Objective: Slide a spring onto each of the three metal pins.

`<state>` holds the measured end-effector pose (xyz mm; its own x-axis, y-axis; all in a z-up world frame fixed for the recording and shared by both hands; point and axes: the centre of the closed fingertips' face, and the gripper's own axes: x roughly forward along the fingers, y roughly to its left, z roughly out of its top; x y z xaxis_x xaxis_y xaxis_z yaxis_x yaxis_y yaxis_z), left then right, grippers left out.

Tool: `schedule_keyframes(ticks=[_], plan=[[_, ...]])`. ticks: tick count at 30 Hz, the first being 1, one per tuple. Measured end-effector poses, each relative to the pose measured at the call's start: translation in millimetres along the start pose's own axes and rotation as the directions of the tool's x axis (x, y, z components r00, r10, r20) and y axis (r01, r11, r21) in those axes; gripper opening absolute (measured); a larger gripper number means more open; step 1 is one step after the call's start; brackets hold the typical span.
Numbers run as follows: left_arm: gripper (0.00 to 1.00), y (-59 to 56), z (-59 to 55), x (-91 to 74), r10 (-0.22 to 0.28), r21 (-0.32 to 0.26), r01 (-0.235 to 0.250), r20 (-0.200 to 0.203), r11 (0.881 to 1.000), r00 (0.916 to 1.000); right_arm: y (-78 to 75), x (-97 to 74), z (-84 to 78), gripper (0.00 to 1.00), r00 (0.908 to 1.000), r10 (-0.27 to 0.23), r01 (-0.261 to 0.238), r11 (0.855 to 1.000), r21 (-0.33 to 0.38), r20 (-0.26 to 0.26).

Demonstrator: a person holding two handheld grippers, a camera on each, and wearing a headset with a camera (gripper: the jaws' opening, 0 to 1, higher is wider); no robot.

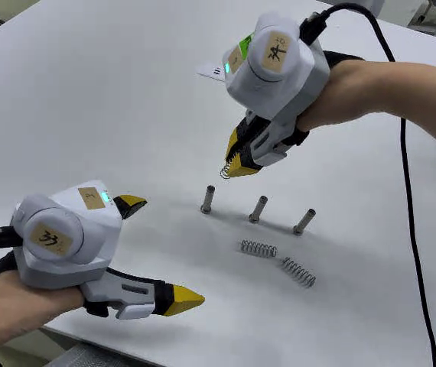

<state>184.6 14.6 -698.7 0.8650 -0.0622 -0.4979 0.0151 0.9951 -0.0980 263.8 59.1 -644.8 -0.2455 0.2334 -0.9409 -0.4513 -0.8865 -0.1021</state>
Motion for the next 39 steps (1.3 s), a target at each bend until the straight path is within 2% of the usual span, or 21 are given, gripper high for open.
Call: schedule_keyframes(ticks=[6,9,10,12,39], plan=[[1.00,3.3,-1.9,-1.0,0.001,-0.006,-0.001,-0.004,1.000,1.0000,-2.8,11.3,1.0,0.12,0.9988,0.029,-0.030,0.999,-0.038,-0.039],[1.00,2.8,-3.4,-1.4,0.003,-0.012,-0.003,-0.004,1.000,1.0000,0.8,14.2,2.7,0.12,0.9982,0.041,-0.043,0.998,-0.043,-0.043],[1.00,2.8,-3.9,-1.5,0.004,-0.015,-0.004,-0.004,1.000,1.0000,-3.7,17.1,2.1,0.12,0.9980,0.044,-0.046,0.998,-0.046,-0.045],[1.00,2.2,-5.4,-1.4,0.004,-0.018,-0.004,-0.005,1.000,1.0000,-1.9,20.6,1.5,0.12,0.9972,0.054,-0.056,0.997,-0.051,-0.052],[1.00,3.6,-11.5,-2.1,0.015,-0.054,-0.015,0.005,0.998,0.9999,1.1,37.7,-2.3,0.12,0.9934,0.076,-0.083,0.993,-0.085,-0.086]])
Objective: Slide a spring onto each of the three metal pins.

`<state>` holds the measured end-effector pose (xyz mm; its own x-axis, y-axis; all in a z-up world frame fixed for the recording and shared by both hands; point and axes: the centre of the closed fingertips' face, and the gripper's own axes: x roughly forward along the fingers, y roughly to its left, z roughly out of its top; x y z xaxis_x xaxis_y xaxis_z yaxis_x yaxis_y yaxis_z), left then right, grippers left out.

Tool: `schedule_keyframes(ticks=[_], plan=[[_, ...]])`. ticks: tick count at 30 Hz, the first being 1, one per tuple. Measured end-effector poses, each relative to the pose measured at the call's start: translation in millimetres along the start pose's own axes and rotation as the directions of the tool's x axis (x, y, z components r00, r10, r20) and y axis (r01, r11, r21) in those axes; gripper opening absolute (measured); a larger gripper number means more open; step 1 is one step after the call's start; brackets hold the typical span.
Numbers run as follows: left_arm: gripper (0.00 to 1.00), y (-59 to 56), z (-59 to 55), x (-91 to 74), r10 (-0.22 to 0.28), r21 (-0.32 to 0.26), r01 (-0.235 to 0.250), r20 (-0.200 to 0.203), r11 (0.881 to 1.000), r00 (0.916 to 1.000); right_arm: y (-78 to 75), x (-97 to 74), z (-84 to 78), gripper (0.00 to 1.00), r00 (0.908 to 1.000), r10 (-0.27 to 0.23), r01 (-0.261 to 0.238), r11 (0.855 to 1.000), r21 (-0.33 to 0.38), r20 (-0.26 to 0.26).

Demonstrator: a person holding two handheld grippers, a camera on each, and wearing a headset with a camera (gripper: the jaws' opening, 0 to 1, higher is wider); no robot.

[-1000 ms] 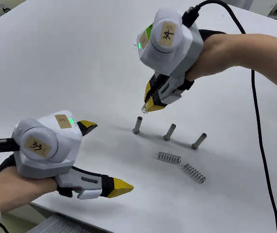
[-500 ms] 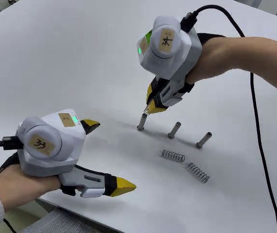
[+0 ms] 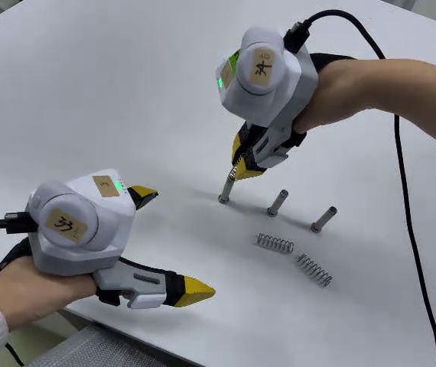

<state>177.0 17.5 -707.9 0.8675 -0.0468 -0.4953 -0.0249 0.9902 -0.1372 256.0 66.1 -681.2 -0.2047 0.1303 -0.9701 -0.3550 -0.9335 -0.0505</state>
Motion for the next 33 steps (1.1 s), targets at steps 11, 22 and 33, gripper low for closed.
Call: schedule_keyframes(ticks=[11,22,33], plan=[[1.00,-0.1,-2.0,0.9,0.003,-0.008,-0.003,0.000,1.000,1.0000,1.4,4.0,1.5,0.12,0.9999,0.011,-0.011,1.000,-0.008,-0.005],[0.99,1.3,-3.1,1.0,0.004,-0.019,-0.004,0.002,1.000,1.0000,2.3,13.4,-2.0,0.12,0.9990,0.011,-0.013,0.999,-0.033,-0.043],[0.99,3.2,-3.0,1.2,0.009,-0.026,-0.009,0.008,1.000,0.9999,3.2,26.5,-4.4,0.12,0.9967,0.022,-0.025,0.999,-0.044,-0.078]])
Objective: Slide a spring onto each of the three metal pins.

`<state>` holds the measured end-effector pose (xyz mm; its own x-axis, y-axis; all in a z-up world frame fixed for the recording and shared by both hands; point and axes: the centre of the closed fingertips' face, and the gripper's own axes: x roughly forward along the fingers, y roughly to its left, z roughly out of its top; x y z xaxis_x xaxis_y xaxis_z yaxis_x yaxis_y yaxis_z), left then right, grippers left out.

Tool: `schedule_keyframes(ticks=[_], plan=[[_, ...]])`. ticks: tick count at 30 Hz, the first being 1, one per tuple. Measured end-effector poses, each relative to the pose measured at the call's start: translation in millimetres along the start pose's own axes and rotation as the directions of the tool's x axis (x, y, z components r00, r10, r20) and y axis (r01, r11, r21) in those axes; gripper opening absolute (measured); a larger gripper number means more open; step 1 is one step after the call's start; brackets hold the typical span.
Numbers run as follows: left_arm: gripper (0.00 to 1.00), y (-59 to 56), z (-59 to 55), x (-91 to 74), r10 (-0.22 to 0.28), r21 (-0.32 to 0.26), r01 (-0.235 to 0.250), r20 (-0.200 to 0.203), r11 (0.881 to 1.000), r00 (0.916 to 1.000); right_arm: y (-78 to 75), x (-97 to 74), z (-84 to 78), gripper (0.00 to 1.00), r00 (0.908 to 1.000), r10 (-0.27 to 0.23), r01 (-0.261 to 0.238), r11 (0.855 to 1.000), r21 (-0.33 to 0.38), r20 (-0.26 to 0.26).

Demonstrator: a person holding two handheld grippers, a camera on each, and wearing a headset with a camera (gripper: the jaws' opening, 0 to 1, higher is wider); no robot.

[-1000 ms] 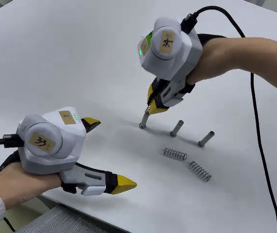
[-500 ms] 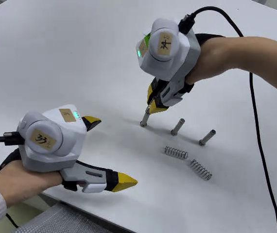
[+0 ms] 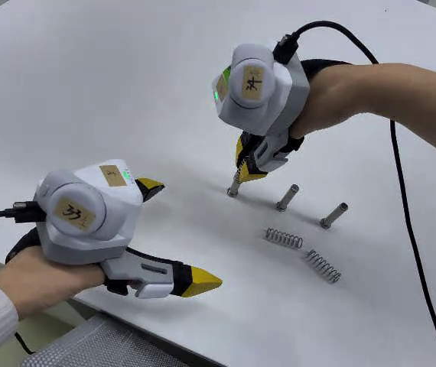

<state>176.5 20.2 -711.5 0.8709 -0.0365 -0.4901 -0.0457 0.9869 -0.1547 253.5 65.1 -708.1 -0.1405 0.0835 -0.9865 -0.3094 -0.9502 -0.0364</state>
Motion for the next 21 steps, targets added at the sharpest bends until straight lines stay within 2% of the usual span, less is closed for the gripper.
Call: schedule_keyframes(ticks=[7,12,19,21], plan=[[0.98,1.0,-0.3,-0.7,0.003,-0.006,-0.003,0.003,1.000,1.0000,4.7,8.8,-1.6,0.12,0.9998,0.002,-0.002,1.000,-0.002,-0.018],[0.98,1.0,-0.5,-1.4,0.007,-0.010,-0.007,0.005,1.000,1.0000,2.6,16.2,-3.6,0.12,0.9995,-0.001,0.001,1.000,-0.007,-0.032],[0.98,2.4,-5.6,-2.9,0.010,-0.021,-0.010,0.000,1.000,1.0000,1.3,23.5,-1.9,0.12,0.9993,0.000,0.000,1.000,-0.002,-0.038],[0.98,1.9,-6.5,-3.1,0.008,-0.024,-0.008,-0.002,1.000,1.0000,1.9,28.9,-5.7,0.12,0.9991,0.002,-0.002,1.000,-0.005,-0.041]])
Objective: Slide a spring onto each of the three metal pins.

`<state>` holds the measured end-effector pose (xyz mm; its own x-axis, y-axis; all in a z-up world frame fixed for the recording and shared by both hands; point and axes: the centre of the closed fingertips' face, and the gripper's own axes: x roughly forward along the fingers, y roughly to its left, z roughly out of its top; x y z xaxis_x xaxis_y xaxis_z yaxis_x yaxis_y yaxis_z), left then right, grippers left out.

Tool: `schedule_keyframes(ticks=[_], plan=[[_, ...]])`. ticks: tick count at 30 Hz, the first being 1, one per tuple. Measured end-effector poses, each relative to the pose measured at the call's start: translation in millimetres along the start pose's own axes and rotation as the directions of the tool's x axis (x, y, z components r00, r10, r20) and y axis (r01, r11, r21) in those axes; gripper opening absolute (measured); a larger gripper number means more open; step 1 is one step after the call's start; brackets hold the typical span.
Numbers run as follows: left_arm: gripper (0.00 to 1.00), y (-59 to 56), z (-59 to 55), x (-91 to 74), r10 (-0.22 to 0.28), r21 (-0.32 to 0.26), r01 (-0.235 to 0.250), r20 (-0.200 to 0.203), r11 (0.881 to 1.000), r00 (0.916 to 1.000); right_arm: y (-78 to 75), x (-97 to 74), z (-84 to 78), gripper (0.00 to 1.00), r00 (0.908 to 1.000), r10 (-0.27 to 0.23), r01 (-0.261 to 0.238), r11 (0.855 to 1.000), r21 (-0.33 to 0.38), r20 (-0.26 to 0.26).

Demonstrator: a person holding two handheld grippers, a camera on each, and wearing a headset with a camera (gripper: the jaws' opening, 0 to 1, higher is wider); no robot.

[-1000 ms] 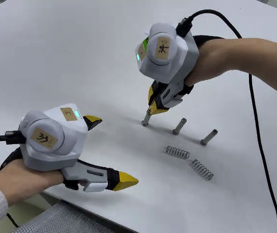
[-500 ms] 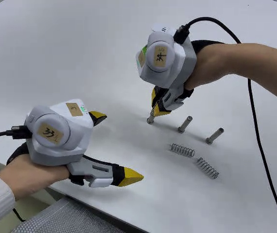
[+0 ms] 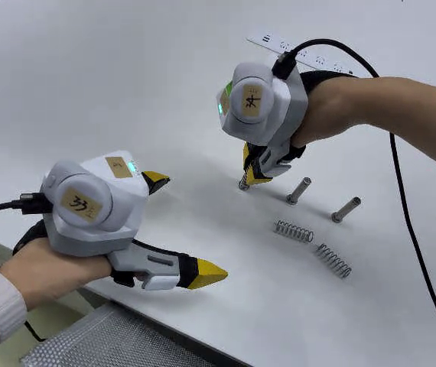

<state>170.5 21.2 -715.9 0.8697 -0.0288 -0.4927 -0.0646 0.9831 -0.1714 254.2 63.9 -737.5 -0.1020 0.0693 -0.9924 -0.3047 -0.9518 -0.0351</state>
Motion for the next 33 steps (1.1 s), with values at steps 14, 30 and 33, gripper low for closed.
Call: schedule_keyframes(ticks=[14,30,33], plan=[[0.98,0.9,-2.3,-0.7,0.004,-0.007,-0.004,0.000,1.000,1.0000,1.1,3.9,-1.5,0.12,1.0000,0.000,0.000,1.000,0.017,0.000],[0.98,5.3,-0.4,-4.1,0.012,-0.002,-0.012,0.004,1.000,0.9999,4.3,4.9,2.3,0.31,0.9993,0.022,-0.023,0.999,0.034,0.030],[0.98,5.4,1.2,-4.9,0.014,-0.002,-0.014,0.006,1.000,0.9999,4.9,3.1,1.0,0.41,0.9992,0.013,-0.014,0.999,0.035,0.037]])
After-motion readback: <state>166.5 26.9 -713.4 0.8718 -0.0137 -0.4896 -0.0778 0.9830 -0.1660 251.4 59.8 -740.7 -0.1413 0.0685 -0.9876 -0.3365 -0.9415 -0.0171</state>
